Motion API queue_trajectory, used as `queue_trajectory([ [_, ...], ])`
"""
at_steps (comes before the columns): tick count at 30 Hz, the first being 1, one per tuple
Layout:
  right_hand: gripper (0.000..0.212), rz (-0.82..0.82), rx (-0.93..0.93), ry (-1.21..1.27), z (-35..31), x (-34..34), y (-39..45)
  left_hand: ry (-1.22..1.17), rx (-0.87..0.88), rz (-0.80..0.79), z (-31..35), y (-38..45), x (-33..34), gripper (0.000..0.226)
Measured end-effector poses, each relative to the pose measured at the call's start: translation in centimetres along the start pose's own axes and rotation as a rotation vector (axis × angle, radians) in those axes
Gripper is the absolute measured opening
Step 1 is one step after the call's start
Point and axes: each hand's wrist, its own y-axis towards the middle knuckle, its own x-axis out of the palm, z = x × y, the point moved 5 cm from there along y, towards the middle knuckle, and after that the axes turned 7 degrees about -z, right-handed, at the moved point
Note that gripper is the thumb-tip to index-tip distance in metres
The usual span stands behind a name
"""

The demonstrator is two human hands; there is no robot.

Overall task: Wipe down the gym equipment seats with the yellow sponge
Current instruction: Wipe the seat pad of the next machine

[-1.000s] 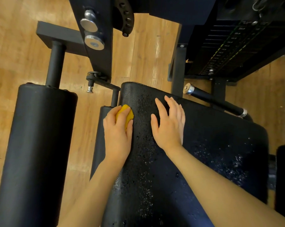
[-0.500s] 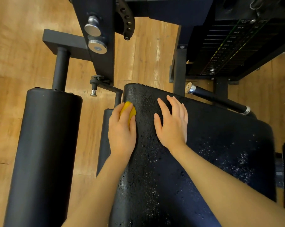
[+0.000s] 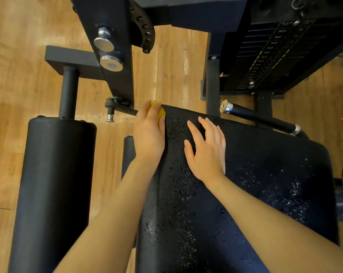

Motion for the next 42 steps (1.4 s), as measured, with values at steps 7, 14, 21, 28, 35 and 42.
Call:
queue_trajectory([
  [7, 0.048, -0.004, 0.003, -0.004, 0.1, 0.1, 0.0, -0.022, -0.021, 0.001, -0.7, -5.6, 0.3, 0.039],
  [14, 0.049, -0.023, 0.01, -0.014, 0.1, 0.2, 0.0, 0.052, 0.038, -0.046, -2.0, -11.4, 0.5, 0.04],
  [21, 0.048, -0.01, 0.002, -0.011, 0.1, 0.2, 0.0, 0.048, 0.063, -0.027, -0.2, -3.5, 1.4, 0.038],
  [28, 0.048, 0.007, -0.002, 0.0, 0.2, 0.2, -0.1, 0.102, 0.118, 0.006, 0.1, -2.7, 1.0, 0.037],
  [35, 0.048, 0.007, -0.001, 0.014, 0.2, 0.2, -0.1, 0.097, 0.105, -0.026, -1.1, -11.2, 1.0, 0.039],
  [42, 0.049, 0.015, -0.009, 0.02, 0.2, 0.1, -0.1, 0.129, 0.168, -0.028, 0.1, -5.2, 2.1, 0.041],
])
